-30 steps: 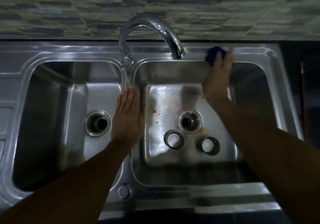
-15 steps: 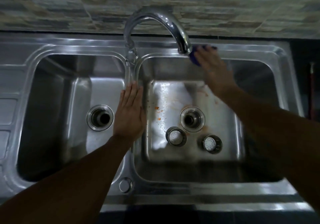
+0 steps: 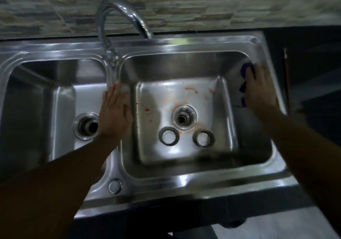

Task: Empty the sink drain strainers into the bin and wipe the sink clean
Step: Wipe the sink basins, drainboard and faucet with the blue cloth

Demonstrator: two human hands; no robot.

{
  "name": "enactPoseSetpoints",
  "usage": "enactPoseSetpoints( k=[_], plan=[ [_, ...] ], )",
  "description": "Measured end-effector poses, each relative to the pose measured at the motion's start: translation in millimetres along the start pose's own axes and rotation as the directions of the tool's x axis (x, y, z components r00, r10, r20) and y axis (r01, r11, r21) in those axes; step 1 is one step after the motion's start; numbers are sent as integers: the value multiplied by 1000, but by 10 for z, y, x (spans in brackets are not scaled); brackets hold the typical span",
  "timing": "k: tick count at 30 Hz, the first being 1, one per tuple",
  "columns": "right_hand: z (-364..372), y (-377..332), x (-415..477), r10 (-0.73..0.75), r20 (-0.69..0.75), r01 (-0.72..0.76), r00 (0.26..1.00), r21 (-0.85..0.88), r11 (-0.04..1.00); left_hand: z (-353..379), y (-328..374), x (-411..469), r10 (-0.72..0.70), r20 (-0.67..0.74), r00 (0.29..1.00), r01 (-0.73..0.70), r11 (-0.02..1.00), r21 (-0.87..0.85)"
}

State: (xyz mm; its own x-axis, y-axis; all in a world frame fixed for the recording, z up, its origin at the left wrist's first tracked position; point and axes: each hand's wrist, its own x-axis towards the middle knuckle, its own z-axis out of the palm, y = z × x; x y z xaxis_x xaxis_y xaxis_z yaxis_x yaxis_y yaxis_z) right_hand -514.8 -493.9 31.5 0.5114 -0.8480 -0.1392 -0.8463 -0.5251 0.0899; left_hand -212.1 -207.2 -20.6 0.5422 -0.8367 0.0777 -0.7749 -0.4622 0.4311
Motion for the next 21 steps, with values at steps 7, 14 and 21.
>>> enactPoseSetpoints(
  k=[7, 14, 21],
  plan=[
    [255, 300, -1609, 84, 96, -97, 992, 144, 985, -91, 95, -271, -40, 15, 999, 40, 999, -36],
    [276, 621, -2092, 52, 60, -73, 997, 424, 903, -248, 309, -1008, -85, 110, 990, 90, 995, -40],
    [310, -204, -2414, 1, 41, -22, 999, 517, 856, -342, 267, -1573, -83, 198, 977, 119, 977, -175]
  ],
)
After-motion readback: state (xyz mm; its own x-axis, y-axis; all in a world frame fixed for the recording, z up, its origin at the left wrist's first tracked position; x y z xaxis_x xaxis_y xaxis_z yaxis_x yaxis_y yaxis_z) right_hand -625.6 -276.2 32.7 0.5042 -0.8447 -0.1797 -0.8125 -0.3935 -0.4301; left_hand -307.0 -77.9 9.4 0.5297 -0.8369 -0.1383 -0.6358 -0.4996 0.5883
